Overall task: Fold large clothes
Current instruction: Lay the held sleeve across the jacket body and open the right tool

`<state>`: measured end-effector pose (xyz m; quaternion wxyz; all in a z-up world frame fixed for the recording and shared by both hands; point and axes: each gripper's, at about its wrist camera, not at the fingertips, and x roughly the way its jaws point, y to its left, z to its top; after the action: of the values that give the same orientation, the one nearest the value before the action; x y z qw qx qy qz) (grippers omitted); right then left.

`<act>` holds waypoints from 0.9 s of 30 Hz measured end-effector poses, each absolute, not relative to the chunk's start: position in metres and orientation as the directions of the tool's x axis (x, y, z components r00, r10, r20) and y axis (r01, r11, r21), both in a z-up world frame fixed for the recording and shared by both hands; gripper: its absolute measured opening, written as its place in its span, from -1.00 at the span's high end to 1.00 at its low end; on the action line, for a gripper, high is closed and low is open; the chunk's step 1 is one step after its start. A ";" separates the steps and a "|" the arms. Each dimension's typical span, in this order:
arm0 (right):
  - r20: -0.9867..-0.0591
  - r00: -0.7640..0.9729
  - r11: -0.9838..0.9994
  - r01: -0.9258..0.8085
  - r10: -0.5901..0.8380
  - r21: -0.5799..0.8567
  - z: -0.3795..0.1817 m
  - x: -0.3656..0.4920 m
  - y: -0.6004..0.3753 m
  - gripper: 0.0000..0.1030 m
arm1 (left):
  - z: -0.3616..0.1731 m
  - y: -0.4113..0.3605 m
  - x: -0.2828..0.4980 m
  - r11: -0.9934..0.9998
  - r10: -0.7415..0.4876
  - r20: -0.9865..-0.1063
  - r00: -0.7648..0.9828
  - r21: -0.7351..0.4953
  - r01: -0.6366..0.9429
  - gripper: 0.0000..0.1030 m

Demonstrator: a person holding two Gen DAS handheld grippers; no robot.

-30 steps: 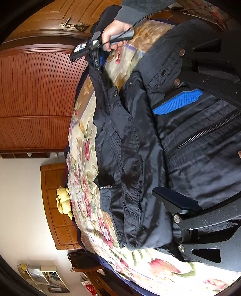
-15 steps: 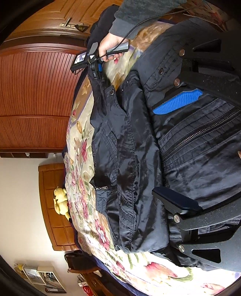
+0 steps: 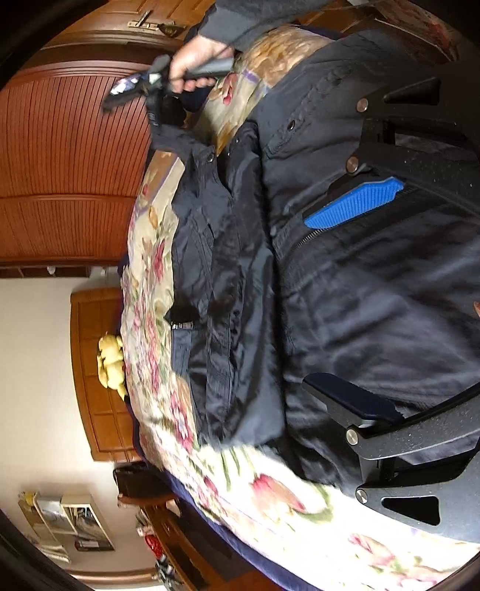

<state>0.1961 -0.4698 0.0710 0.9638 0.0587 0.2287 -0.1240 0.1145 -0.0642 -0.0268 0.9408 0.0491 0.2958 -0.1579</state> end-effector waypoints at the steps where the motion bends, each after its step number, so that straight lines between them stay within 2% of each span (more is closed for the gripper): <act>1: -0.430 0.883 0.971 0.233 -0.189 0.053 0.080 0.188 -0.460 0.90 | -0.024 -0.060 0.111 0.948 -0.264 -0.568 0.780 -0.003 0.319 -0.58; 4: -0.358 0.930 0.995 0.102 -0.088 0.022 0.108 0.164 -0.418 0.91 | -0.017 -0.049 0.108 0.954 -0.256 -0.566 0.784 -0.017 0.299 -0.58; 9: -0.313 0.946 0.995 -0.095 0.085 -0.016 0.131 0.139 -0.352 0.91 | -0.007 -0.032 0.102 0.964 -0.232 -0.553 0.800 -0.022 0.265 -0.58; 13: -0.348 0.921 0.979 -0.200 0.175 -0.038 0.125 0.134 -0.308 0.91 | -0.004 -0.022 0.099 0.967 -0.222 -0.543 0.810 -0.019 0.253 -0.58; 19: -0.453 0.855 0.954 -0.298 0.253 -0.030 0.094 0.149 -0.284 0.91 | -0.005 -0.013 0.101 0.969 -0.222 -0.543 0.810 -0.030 0.245 -0.58; 27: -0.551 0.800 0.951 -0.307 0.237 -0.038 0.054 0.147 -0.273 0.91 | -0.004 -0.017 0.101 0.963 -0.248 -0.534 0.808 -0.045 0.266 -0.58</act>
<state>0.1469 -0.2726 0.0537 0.9467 -0.0626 0.2814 0.1436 0.1014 -0.0168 -0.0045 0.9507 0.0162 0.2787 -0.1352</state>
